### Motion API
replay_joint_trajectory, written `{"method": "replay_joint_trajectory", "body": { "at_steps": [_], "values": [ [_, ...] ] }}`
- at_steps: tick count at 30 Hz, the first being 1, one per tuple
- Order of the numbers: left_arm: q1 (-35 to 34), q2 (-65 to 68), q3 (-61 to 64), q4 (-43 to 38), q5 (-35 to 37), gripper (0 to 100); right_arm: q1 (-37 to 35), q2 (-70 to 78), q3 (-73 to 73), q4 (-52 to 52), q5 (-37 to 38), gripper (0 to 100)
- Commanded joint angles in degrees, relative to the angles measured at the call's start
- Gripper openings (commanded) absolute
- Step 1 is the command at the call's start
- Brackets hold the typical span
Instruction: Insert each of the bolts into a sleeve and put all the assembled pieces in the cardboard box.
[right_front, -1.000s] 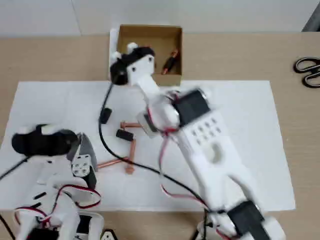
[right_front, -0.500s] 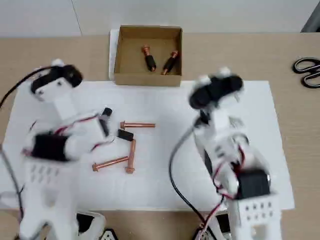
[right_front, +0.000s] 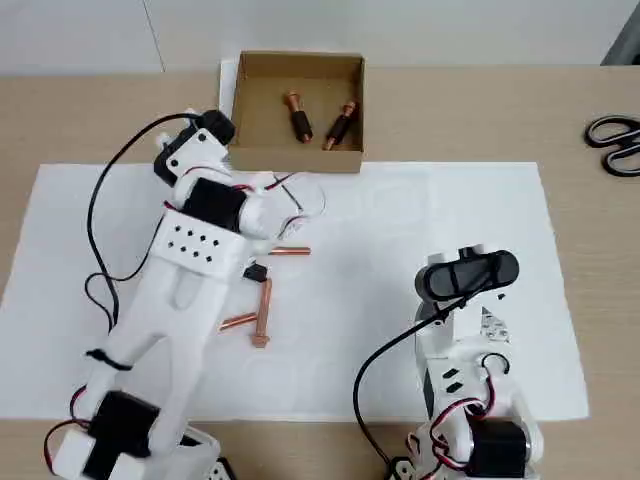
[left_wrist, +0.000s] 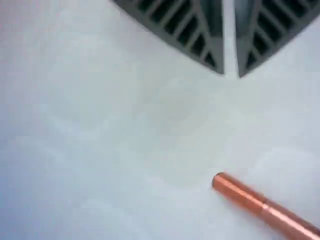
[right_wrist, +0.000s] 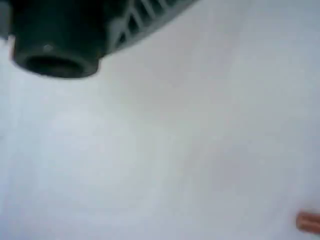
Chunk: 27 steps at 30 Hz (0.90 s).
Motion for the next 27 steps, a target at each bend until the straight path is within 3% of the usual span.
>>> {"method": "replay_joint_trajectory", "body": {
  "at_steps": [1, 4, 7, 18, 27],
  "values": [
    [-2.3, 3.4, -2.6, -2.9, 12.1, 1, 0.4, 0.7, -0.1, 0.3, 0.4, 0.3],
    [-3.6, 9.9, -2.6, -2.9, 19.3, 1, 0.4, 1.9, 0.1, 0.3, 0.4, 0.3],
    [-3.8, 16.7, -2.9, -2.9, 21.6, 1, 0.4, 2.9, 0.1, 0.3, 0.4, 0.3],
    [-4.5, 27.3, -7.3, -10.0, 21.5, 1, 0.4, 4.3, 0.1, 0.7, 0.4, 0.3],
    [-4.4, 25.3, -7.3, -14.4, 18.2, 1, 0.4, 4.3, 0.1, 0.7, 0.5, 0.3]
  ]
}}
